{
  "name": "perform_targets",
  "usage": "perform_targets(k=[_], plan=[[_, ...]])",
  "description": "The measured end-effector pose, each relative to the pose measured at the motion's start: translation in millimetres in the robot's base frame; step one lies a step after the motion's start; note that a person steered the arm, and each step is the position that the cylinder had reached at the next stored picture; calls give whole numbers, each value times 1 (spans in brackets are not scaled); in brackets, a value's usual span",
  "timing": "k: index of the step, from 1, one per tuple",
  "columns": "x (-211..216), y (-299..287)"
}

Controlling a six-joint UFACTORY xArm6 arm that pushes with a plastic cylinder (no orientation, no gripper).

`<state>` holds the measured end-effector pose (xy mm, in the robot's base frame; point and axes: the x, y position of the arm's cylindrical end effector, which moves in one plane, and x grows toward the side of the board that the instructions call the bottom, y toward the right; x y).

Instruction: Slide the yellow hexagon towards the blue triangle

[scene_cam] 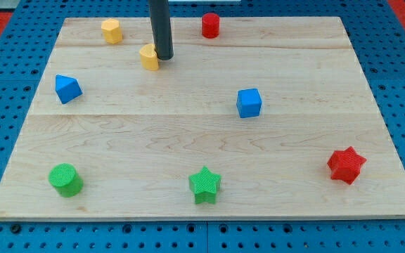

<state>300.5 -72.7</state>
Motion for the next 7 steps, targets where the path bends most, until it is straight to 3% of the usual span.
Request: perform_targets(k=[2, 5, 7], plan=[[0, -1], [-50, 5], [-109, -60]])
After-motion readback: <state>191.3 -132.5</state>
